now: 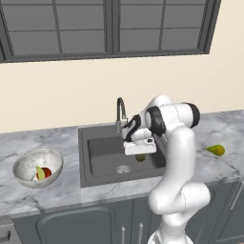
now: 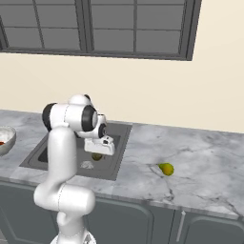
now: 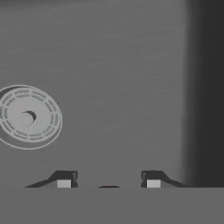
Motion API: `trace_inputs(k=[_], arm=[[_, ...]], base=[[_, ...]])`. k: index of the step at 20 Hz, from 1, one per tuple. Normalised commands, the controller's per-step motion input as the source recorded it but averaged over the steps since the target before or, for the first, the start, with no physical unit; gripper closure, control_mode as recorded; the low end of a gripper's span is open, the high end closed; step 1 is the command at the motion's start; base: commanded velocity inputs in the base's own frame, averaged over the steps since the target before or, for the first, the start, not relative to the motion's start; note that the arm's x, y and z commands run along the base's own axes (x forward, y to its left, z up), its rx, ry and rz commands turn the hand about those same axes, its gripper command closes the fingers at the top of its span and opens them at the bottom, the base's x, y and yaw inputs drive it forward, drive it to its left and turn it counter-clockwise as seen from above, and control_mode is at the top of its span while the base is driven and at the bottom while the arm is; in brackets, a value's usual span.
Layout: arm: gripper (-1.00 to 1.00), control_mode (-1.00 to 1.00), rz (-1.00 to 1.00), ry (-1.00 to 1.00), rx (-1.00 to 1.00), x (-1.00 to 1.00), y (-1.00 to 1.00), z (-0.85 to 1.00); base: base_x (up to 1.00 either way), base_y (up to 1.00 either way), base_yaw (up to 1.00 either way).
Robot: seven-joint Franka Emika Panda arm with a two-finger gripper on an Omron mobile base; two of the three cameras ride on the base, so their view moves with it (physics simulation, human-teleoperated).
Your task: There is a mixed pile of frozen fruits and vegetables on the counter. Locate all the frozen vegetables and place the items in a bowl on the counter. Take all the frozen fruits and defrost them in a running sink.
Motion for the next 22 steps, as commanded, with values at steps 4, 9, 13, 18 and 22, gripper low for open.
trace_inputs(k=[4, 9, 13, 18, 22], arm=[[1.0, -1.0, 0.0, -0.02, 0.03, 0.29, 0.02, -0.51], [1.0, -1.0, 0.0, -0.03, 0.0, 0.35, -0.03, -0.51], [1.0, -1.0, 0.0, -0.05, 0.0, 0.39, 0.0, -0.46], [1.0, -1.0, 0.0, -0.04, 0.01, 0.38, 0.0, -0.4], [-1.0, -1.0, 0.0, 0.0, 0.01, 0.02, -0.01, -0.1]], base=[[0.0, 0.0, 0.0], [0.0, 0.0, 0.0], [0.0, 0.0, 0.0], [0.0, 0.0, 0.0], [0.0, 0.0, 0.0]])
